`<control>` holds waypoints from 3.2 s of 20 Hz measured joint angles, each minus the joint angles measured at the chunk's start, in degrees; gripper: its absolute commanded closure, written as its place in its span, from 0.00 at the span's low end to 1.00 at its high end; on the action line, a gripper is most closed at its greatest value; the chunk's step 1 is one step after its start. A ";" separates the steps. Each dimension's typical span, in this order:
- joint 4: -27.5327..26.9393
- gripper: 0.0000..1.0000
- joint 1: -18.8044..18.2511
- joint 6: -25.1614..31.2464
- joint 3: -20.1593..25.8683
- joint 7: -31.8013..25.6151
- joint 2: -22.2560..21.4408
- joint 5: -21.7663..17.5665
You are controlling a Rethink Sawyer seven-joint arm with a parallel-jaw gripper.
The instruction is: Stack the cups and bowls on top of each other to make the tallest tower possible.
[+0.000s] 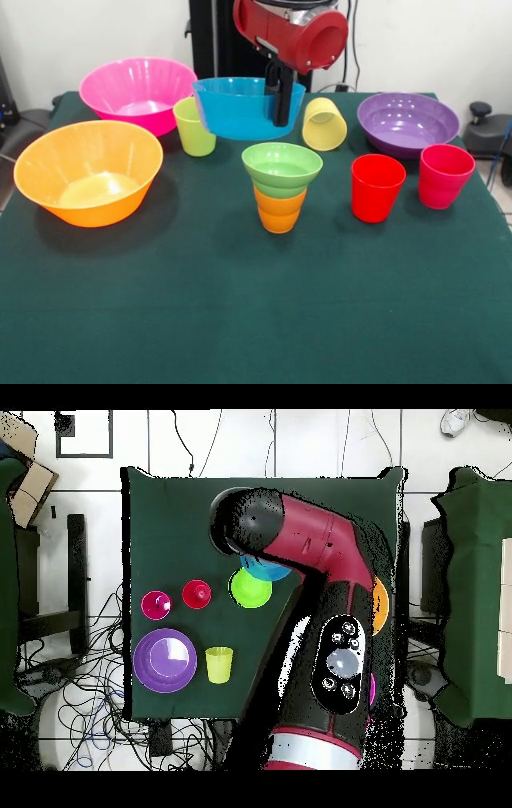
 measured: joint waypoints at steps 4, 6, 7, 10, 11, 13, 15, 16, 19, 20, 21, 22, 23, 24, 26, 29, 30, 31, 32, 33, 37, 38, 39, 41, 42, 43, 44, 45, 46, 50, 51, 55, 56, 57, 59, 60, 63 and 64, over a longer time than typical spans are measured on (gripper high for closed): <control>-1.23 1.00 -0.01 -0.01 0.01 0.00 0.88 0.00; -1.52 1.00 -0.01 0.00 0.01 0.00 1.17 0.00; -1.68 1.00 -0.01 0.00 0.01 0.00 1.41 0.00; -1.82 1.00 -0.01 0.00 0.01 0.00 1.58 0.00; -2.09 1.00 -0.01 0.00 0.00 0.00 1.81 0.00; -2.38 1.00 -0.01 0.00 0.01 0.00 2.07 0.00; -2.73 1.00 -0.01 0.00 0.02 0.00 2.40 0.00; -2.88 1.00 -0.01 0.00 0.02 0.00 2.55 0.00; -2.93 1.00 -0.01 0.00 0.02 0.00 2.61 0.00; -2.92 1.00 -0.01 0.00 0.01 0.00 2.61 -0.01; -2.93 1.00 -0.01 0.00 0.02 0.00 2.61 0.00; -2.93 1.00 0.00 0.00 0.01 0.00 2.61 -0.01; -2.93 1.00 0.01 0.00 0.01 0.00 2.61 0.00; -2.93 1.00 0.02 0.00 0.01 0.00 2.61 -0.01; -2.93 1.00 0.09 0.00 0.01 0.00 2.61 -0.01; -2.93 1.00 0.15 0.00 0.02 0.00 2.61 0.00; -2.93 1.00 0.17 0.00 0.01 0.00 2.61 -0.01; -2.93 1.00 0.18 0.00 0.01 0.00 2.61 0.00; -2.93 1.00 0.21 0.00 0.01 0.00 2.61 -0.01; -2.93 1.00 0.22 0.00 0.02 0.00 2.61 0.00; -2.93 1.00 0.33 0.00 0.01 0.00 2.61 -0.01; -2.93 1.00 0.36 0.00 0.01 0.00 2.61 -0.01; -2.93 1.00 0.47 0.00 0.01 0.00 2.61 -0.01; -2.93 1.00 0.57 0.00 0.01 0.00 2.61 -0.01; -2.93 1.00 0.71 0.00 0.01 0.00 2.61 -0.01; -2.93 1.00 0.80 0.00 0.01 0.00 2.61 -0.01; -2.93 1.00 0.87 0.00 0.01 0.00 2.61 -0.01; -2.93 1.00 0.94 0.00 0.01 0.00 2.61 -0.01; -2.93 1.00 1.04 0.00 0.00 0.00 2.61 -0.01; -2.93 1.00 1.57 0.00 -0.02 0.00 2.61 -0.01; -2.93 1.00 1.81 0.00 -0.02 0.00 2.61 -0.01; -2.93 1.00 2.81 0.00 -0.04 0.00 2.61 -0.01; -2.93 1.00 2.93 0.00 -0.04 0.00 2.61 -0.01; -2.93 1.00 3.06 0.00 -0.04 0.00 2.61 -0.01; -2.92 1.00 3.18 0.00 -0.03 0.00 2.61 0.00; -2.90 1.00 3.27 0.00 -0.04 0.00 2.61 0.00; -2.65 1.00 3.37 0.00 -0.04 0.00 2.57 -0.01; -2.49 1.00 3.36 0.00 -0.05 0.00 2.55 0.00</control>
